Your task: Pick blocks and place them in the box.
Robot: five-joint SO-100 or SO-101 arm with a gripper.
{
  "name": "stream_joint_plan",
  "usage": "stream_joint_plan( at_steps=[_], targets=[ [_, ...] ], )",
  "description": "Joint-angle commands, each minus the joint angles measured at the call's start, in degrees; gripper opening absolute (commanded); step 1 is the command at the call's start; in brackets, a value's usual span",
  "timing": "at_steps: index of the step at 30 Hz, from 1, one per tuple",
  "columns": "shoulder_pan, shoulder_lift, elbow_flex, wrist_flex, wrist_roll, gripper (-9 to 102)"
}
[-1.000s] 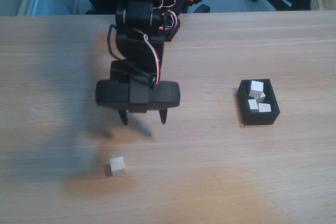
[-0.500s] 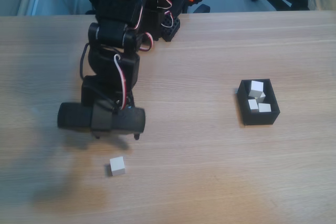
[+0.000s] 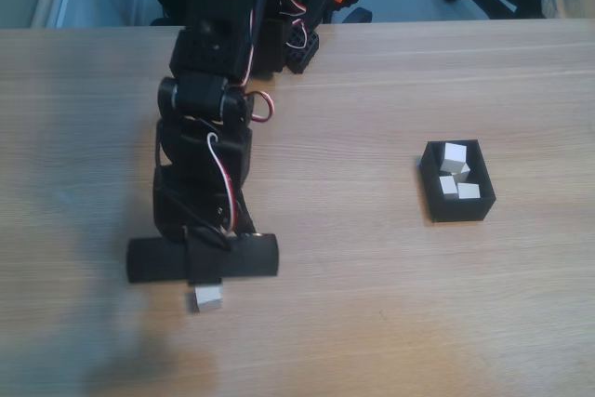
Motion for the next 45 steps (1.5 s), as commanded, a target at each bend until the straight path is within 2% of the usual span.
stream_joint_plan(
  at_steps=[1, 15, 23, 33, 40, 45],
  targets=[
    [-0.1, -1.1, -4.9, -0.3, -0.4, 28],
    [0.8, -8.7, -13.3, -0.2, -1.1, 25],
    [0.6, -10.2, -15.4, -0.2, -1.7, 20],
    [-1.1, -9.9, -16.1, 0.0, -1.4, 8],
    [-2.4, -7.1, -13.5, 0.6, -1.1, 3],
    [-4.3, 1.7, -4.7, -1.2, 0.3, 2]
  ],
)
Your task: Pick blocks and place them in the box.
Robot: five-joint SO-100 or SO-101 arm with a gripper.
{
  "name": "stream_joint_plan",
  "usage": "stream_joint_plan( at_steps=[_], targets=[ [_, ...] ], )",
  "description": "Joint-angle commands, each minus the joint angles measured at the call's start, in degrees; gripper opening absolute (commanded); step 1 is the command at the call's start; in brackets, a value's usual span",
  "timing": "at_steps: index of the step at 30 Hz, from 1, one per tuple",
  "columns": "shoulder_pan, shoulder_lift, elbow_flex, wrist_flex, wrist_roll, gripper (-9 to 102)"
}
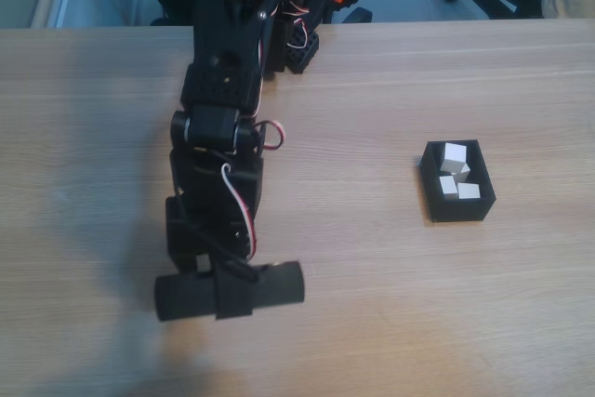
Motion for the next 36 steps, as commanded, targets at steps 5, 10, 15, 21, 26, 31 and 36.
stream_joint_plan(
  at_steps=[5, 10, 15, 21, 26, 31, 36],
  targets=[
    [-7.1, 22.3, 15.9, -2.9, 3.6, 3],
    [-17.6, 35.5, 25.9, -2.9, 9.0, 3],
    [-29.5, 42.9, 29.4, -1.3, 15.7, 3],
    [-41.0, 43.2, 27.4, -1.7, 19.3, 3],
    [-47.1, 41.7, 25.8, -3.9, 22.0, 3],
    [-50.0, 38.2, 22.8, -4.0, 23.9, 3],
    [-50.6, 34.3, 18.7, -3.3, 25.5, 4]
  ],
)
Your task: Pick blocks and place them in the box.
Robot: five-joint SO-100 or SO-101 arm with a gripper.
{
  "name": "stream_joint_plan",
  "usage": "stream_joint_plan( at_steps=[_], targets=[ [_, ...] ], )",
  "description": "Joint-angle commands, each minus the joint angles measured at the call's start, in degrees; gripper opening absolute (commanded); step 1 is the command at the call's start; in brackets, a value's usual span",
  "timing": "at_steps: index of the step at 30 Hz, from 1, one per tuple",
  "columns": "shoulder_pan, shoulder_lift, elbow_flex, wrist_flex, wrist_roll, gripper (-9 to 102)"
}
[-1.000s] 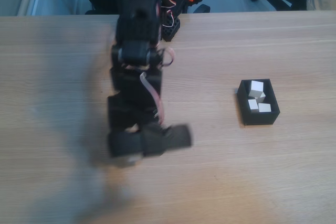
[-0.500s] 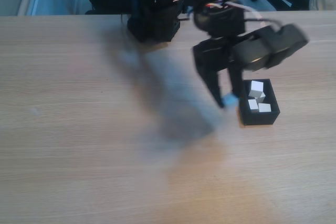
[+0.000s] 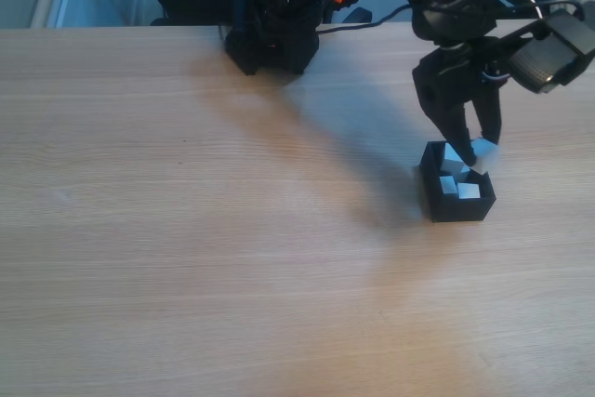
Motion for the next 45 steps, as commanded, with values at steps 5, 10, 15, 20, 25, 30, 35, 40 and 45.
stream_joint_plan(
  at_steps=[5, 10, 15, 20, 25, 30, 35, 40, 45],
  targets=[
    [-0.3, -1.4, -5.4, 0.4, 1.6, 8],
    [0.3, -1.5, -4.7, 1.5, 2.5, 14],
    [1.0, -1.2, -4.7, 2.8, 2.5, 14],
    [2.4, 3.9, -0.4, 4.0, 4.1, 5],
    [4.7, 18.5, 14.5, 6.3, -0.2, 1],
    [8.9, 35.2, 31.6, 6.0, -4.0, 0],
    [12.2, 49.1, 43.9, 8.0, -4.7, 0],
    [17.7, 63.7, 57.7, 9.2, -7.5, 0],
    [24.9, 81.4, 71.2, 14.8, -12.9, 0]
  ],
)
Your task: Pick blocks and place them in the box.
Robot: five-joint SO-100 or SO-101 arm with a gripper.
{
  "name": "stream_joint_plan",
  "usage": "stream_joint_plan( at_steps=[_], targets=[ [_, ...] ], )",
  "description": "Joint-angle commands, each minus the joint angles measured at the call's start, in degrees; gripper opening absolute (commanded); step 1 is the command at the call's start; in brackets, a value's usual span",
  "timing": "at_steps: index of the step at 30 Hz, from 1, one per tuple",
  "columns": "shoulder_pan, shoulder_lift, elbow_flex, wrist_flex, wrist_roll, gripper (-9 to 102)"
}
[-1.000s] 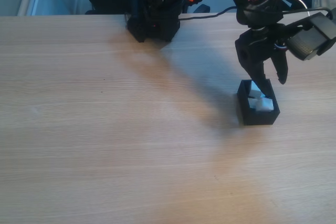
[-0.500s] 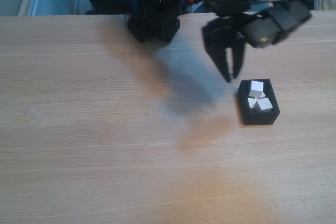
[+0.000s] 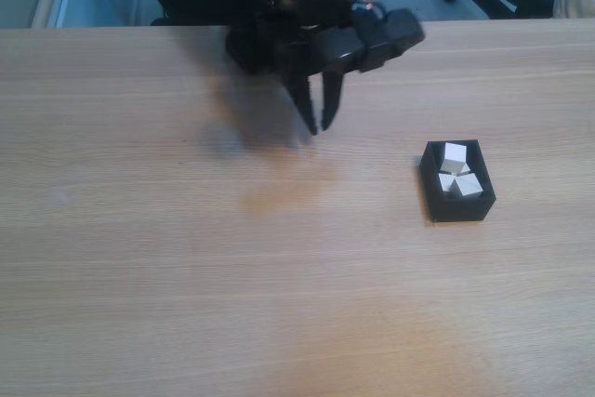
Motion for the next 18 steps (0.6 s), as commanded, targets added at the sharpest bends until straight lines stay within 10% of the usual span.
stream_joint_plan(
  at_steps=[1, 8, 18],
  targets=[
    [4.7, 11.7, 6.2, 4.1, -2.3, 0],
    [8.4, 22.2, 12.4, 21.1, -1.4, 0],
    [9.9, 22.2, 18.7, 23.1, 5.6, 0]
  ],
)
